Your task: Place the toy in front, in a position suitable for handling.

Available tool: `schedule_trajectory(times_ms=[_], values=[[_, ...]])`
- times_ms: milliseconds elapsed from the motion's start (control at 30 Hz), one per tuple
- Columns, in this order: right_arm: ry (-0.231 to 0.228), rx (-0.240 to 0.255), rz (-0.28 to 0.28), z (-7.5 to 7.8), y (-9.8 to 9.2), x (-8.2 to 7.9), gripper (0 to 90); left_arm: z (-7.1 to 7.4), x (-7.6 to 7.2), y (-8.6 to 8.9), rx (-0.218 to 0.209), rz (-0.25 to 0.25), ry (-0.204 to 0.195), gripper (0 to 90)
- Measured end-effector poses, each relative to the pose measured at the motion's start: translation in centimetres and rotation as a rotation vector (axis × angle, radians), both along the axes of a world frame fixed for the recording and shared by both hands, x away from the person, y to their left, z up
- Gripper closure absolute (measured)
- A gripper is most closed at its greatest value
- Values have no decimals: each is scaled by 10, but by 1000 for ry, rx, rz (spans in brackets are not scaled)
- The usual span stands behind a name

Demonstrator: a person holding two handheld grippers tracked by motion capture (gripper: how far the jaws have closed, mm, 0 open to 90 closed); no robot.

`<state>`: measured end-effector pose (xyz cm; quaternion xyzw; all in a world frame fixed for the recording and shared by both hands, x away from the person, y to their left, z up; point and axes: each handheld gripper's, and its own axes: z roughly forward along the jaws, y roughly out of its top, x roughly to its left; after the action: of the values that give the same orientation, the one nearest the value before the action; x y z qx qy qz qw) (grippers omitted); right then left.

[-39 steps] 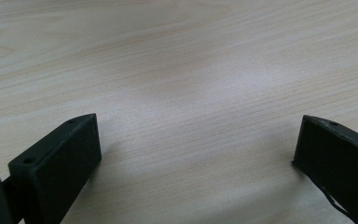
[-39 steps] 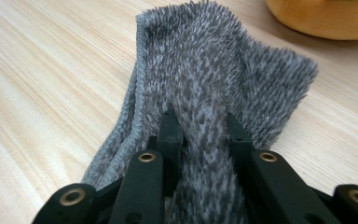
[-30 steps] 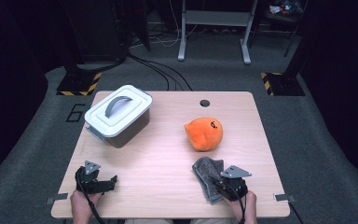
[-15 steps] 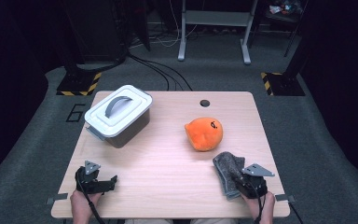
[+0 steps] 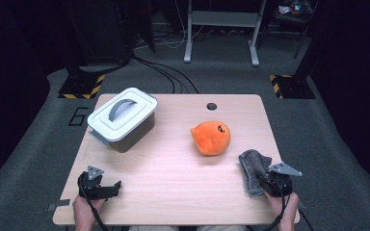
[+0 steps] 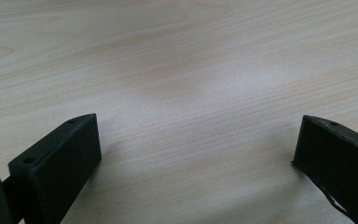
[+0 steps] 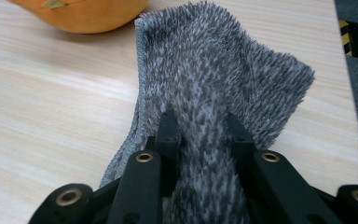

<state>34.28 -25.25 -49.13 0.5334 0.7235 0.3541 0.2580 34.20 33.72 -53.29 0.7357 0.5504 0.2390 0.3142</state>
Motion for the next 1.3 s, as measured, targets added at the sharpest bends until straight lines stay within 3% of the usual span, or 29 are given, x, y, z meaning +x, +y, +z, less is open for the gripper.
schedule_trajectory(times_ms=[400,900,967,1100,1200,1300], values=[[0,-9,-23,2,-12,29,710,0,0,0,0,0,0,1],[50,-34,-31,-6,-20,62,659,0,0,0,0,0,0,1],[63,-30,-37,-10,-21,65,589,0,0,0,0,0,0,1],[98,-11,-50,-17,-24,70,349,0,0,0,-1,0,0,1],[92,-11,-59,-16,-26,70,186,0,0,0,0,0,0,1],[75,-15,-57,-11,-24,65,122,0,0,0,0,1,0,1]])
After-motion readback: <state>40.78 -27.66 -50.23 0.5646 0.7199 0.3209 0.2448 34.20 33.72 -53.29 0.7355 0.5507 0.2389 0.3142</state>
